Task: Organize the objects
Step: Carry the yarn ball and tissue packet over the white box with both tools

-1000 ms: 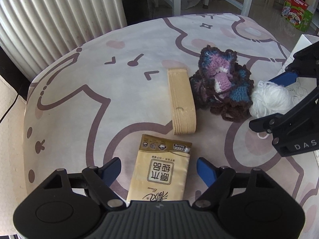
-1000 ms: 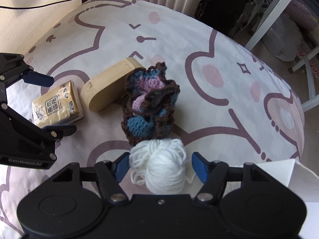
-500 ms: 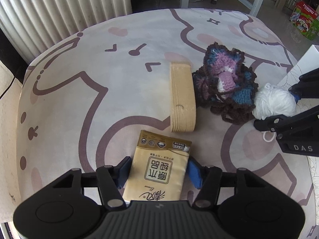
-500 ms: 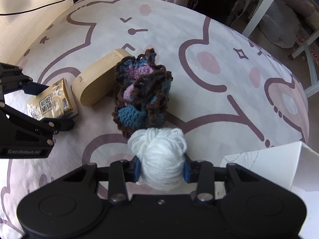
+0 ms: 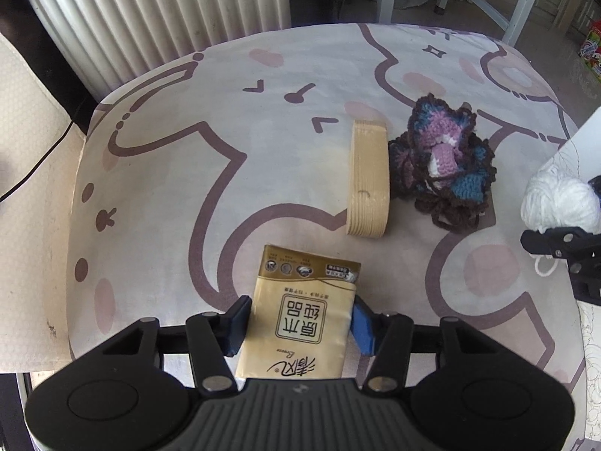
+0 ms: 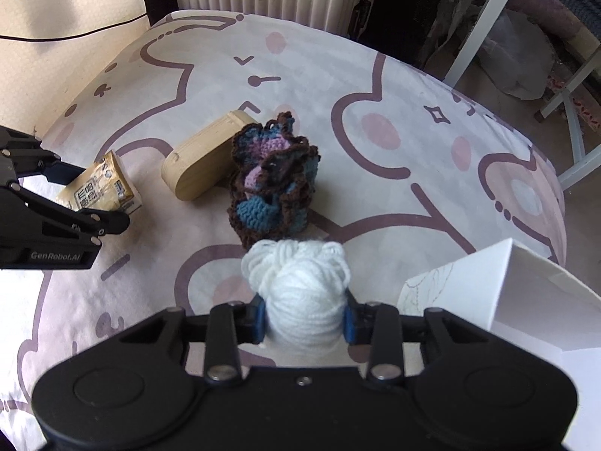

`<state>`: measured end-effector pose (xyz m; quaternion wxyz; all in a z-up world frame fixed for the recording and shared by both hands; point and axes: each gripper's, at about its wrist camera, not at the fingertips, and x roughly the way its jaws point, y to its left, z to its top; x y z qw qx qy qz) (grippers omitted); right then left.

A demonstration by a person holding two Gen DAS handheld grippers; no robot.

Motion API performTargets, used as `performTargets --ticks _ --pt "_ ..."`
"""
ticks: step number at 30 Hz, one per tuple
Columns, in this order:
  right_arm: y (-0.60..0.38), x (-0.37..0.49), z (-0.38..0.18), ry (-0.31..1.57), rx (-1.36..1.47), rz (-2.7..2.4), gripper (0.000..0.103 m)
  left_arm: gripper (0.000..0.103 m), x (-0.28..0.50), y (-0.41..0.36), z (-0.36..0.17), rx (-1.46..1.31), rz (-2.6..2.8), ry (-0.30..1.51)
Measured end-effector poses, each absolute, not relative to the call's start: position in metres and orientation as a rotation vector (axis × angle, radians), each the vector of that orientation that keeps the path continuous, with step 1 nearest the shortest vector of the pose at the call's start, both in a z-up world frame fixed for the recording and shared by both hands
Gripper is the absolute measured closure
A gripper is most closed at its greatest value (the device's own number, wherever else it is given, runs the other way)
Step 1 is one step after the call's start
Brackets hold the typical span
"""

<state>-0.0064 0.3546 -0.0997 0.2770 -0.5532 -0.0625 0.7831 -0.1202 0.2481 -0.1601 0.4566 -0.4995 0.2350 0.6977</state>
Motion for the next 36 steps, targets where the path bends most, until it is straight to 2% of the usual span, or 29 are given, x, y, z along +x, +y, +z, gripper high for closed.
performTargets --ticks 22,36 --pt "0.292 0.043 -0.011 -0.025 -1.236 2.24 0.066 0.048 -0.068 0.189 -0.034 -1.168 1.932 0.399" --pt "0.257 0.091 0.016 0.039 -1.128 2.244 0.065 0.048 -0.027 0.146 -0.004 -1.146 1.98 0.28"
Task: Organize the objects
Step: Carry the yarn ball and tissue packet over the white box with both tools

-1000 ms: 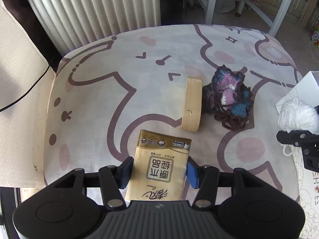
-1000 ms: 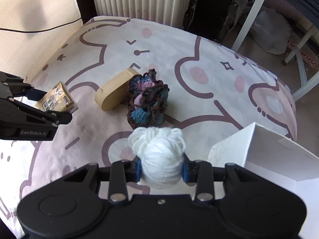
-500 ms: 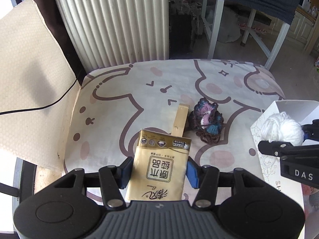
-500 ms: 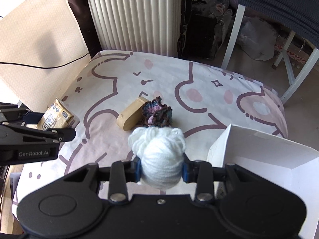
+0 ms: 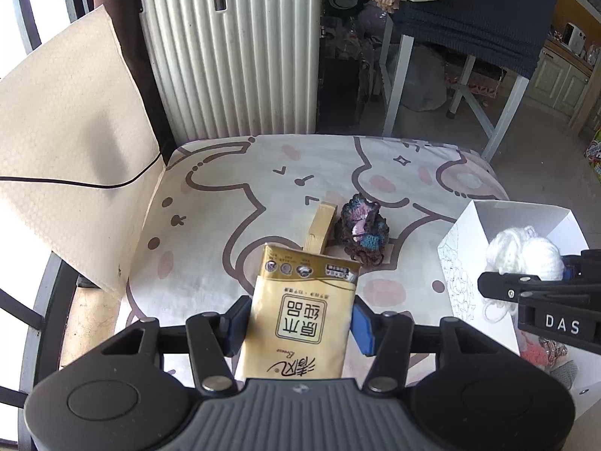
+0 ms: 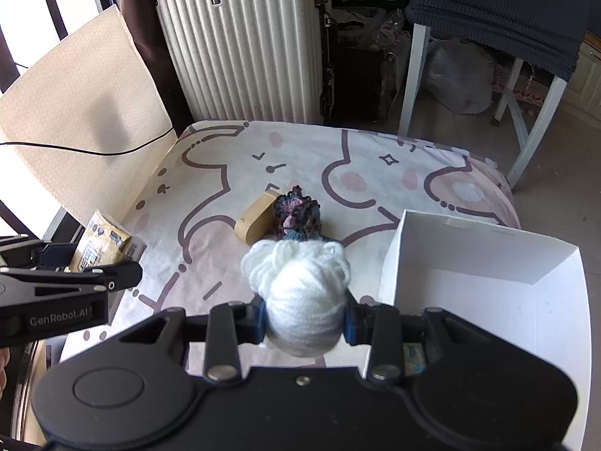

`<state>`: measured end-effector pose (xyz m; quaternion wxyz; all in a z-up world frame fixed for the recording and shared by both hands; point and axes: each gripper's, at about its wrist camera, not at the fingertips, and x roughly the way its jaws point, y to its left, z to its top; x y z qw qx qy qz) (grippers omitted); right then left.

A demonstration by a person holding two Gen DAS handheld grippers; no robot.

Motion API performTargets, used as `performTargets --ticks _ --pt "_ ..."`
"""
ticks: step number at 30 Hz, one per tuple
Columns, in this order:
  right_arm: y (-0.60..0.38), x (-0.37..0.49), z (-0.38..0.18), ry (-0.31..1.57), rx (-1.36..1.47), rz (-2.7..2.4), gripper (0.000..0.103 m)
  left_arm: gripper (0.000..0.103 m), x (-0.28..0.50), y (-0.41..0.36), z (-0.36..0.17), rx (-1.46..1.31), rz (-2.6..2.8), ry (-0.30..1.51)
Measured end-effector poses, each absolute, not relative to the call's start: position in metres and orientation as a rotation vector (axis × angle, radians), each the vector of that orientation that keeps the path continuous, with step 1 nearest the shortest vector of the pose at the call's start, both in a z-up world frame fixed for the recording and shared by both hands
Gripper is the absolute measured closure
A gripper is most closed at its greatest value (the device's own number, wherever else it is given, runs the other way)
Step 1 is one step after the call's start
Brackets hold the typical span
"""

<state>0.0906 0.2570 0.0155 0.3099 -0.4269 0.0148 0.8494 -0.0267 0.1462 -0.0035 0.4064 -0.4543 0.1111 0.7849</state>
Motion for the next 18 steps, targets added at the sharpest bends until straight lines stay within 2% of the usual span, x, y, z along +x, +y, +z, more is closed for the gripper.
performTargets --ticks 18 --pt "0.245 0.132 0.012 0.091 -1.114 2.161 0.065 0.047 -0.004 0.124 -0.007 -1.173 1.974 0.239"
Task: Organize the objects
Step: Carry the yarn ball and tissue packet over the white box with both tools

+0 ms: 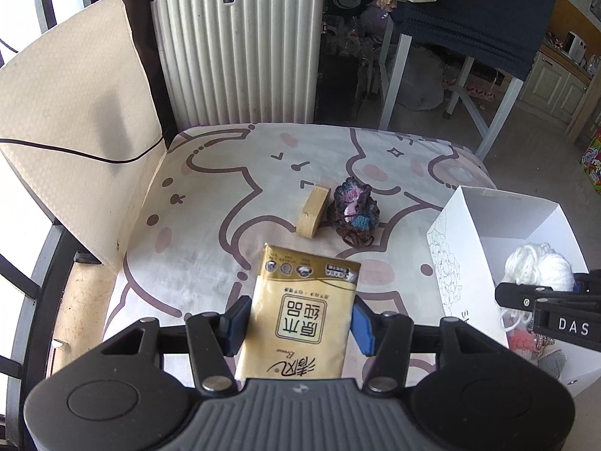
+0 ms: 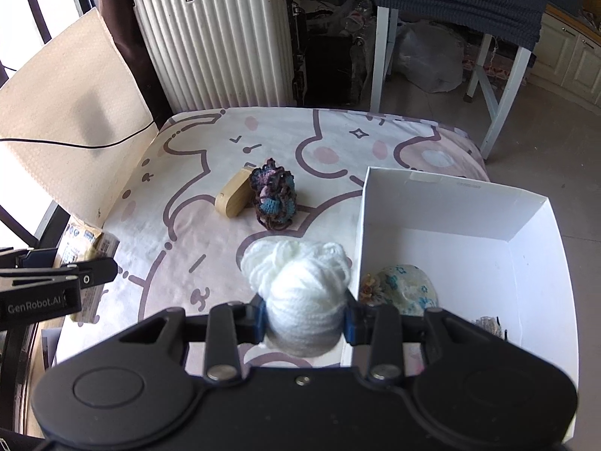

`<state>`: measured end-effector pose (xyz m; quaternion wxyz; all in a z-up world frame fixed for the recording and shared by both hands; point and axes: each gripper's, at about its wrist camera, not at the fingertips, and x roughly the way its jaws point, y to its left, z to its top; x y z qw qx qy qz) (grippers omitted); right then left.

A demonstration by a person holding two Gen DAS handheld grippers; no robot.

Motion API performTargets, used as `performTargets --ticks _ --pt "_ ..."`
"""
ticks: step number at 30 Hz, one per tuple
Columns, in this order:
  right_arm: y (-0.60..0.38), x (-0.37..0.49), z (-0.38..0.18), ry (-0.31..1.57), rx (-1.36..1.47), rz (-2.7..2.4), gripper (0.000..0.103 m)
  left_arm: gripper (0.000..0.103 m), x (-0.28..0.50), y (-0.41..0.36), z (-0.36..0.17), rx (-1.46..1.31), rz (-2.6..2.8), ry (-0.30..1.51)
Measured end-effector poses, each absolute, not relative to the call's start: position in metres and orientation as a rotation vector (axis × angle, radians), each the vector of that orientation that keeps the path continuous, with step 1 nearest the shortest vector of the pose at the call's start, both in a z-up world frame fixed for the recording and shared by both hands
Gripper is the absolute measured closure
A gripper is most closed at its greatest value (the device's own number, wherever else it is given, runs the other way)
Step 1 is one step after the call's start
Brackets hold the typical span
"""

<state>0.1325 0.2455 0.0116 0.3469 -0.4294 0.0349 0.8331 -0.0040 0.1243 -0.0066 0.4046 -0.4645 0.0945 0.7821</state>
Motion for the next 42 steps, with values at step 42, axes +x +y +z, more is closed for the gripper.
performTargets --ticks 42 --pt "0.33 0.25 0.043 0.189 -1.066 1.975 0.065 0.048 0.09 0.252 0.009 -1.049 1.671 0.287"
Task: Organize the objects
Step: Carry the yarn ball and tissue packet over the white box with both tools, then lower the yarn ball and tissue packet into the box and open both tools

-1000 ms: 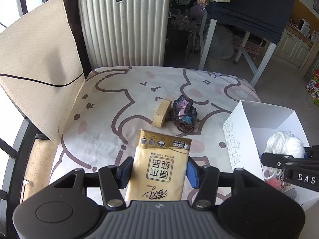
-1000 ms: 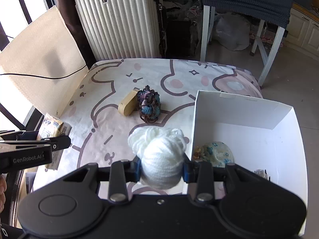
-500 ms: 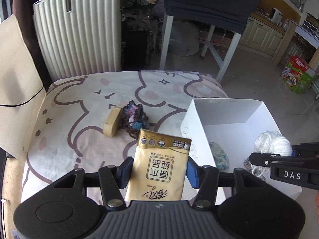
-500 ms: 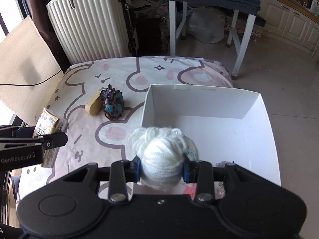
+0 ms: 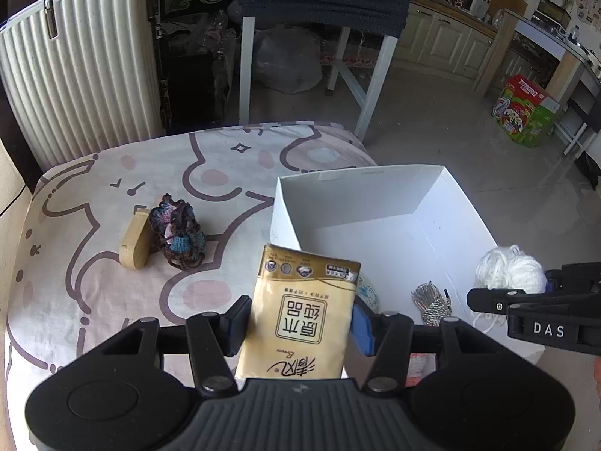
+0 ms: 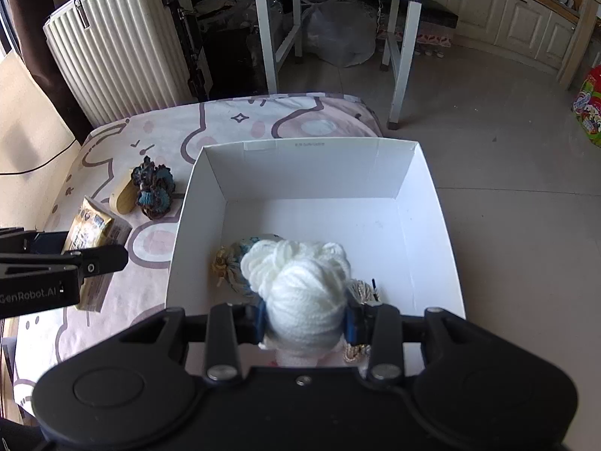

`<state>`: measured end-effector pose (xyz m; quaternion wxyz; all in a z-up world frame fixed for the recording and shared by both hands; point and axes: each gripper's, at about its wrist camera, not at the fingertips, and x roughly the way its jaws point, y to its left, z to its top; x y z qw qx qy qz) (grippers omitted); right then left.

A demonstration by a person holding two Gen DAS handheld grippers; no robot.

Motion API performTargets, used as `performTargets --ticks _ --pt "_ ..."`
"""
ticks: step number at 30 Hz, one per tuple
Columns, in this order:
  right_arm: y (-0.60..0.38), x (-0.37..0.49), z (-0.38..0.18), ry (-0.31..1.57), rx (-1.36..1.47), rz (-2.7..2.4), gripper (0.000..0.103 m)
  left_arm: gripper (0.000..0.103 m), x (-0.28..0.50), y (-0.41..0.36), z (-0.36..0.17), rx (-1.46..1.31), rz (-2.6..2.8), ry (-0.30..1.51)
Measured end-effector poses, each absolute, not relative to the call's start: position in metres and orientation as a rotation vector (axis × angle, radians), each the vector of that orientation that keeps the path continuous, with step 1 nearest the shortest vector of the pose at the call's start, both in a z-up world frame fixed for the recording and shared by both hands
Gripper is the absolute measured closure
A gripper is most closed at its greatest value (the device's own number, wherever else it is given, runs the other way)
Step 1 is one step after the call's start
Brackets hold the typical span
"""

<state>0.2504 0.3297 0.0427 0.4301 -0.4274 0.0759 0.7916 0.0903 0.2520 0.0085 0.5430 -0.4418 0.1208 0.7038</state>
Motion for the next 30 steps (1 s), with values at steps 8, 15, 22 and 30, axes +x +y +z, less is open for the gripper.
performTargets --ticks 8,15,22,30 --pt "0.34 0.268 0.026 0.223 -1.201 1.932 0.065 0.048 0.12 0.273 -0.003 -1.048 1.559 0.388" --pt "0.35 0.281 -0.002 0.203 -1.331 1.863 0.064 0.047 0.14 0.289 -0.014 -1.095 1.52 0.375" --pt "0.36 0.289 -0.025 0.202 -1.429 1.806 0.064 0.048 0.158 0.303 -0.025 -1.126 1.523 0.385" --pt "0.363 0.288 -0.034 0.21 -1.47 1.798 0.064 0.048 0.172 0.312 -0.031 -1.118 1.503 0.415"
